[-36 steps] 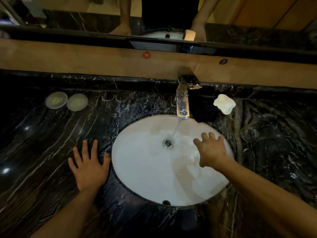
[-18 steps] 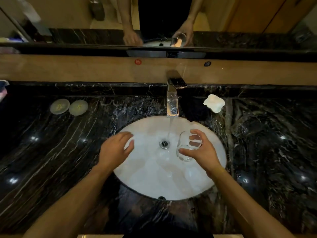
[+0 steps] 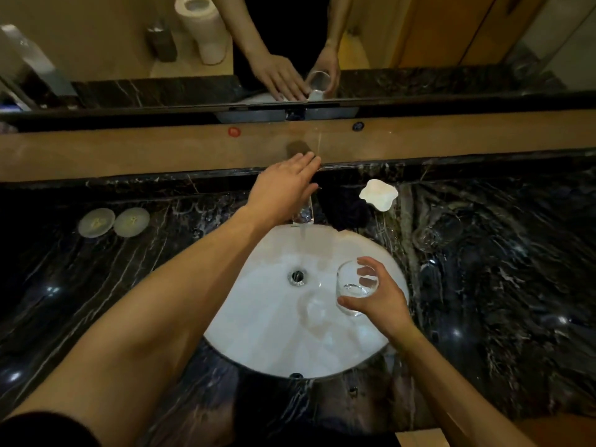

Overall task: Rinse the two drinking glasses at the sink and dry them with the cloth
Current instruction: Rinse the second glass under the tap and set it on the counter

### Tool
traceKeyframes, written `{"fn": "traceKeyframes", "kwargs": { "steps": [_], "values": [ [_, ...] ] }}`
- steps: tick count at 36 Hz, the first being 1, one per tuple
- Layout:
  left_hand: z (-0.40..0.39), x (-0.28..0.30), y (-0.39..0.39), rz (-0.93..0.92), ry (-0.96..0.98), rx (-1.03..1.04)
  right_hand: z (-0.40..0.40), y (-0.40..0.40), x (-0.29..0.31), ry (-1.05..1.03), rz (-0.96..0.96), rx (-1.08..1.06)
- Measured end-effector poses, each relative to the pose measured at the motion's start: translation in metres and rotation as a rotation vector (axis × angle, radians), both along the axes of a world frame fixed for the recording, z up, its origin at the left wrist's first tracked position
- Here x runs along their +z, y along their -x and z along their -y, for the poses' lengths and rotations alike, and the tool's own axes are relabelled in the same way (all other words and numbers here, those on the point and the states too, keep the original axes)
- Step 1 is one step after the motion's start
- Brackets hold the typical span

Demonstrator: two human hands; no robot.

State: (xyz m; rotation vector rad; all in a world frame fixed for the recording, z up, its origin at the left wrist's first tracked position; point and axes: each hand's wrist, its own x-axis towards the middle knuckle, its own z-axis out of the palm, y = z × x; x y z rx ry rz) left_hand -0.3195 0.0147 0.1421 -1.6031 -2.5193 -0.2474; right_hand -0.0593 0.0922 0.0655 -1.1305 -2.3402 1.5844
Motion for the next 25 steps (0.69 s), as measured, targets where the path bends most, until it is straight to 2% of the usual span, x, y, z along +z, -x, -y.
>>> {"fn": "traceKeyframes", "kwargs": {
  "steps": [10, 19, 22, 25],
  "values": [
    [0.006, -0.022, -0.012, 0.003, -0.021, 0.003, -0.008, -0.016, -0.005, -0.015, -0.071, -0.029],
    [0.008, -0.038, -0.022, 0.088, -0.041, 0.062, -0.006, -0.019, 0.000, -0.004, -0.060, -0.009],
    [0.009, -0.039, -0.025, 0.110, -0.039, 0.070, -0.008, -0.017, 0.005, -0.091, 0.039, 0.068],
    [0.007, -0.038, -0.029, 0.124, -0.043, 0.083, -0.012, -0.012, 0.018, -0.364, 0.223, 0.251]
  ]
}}
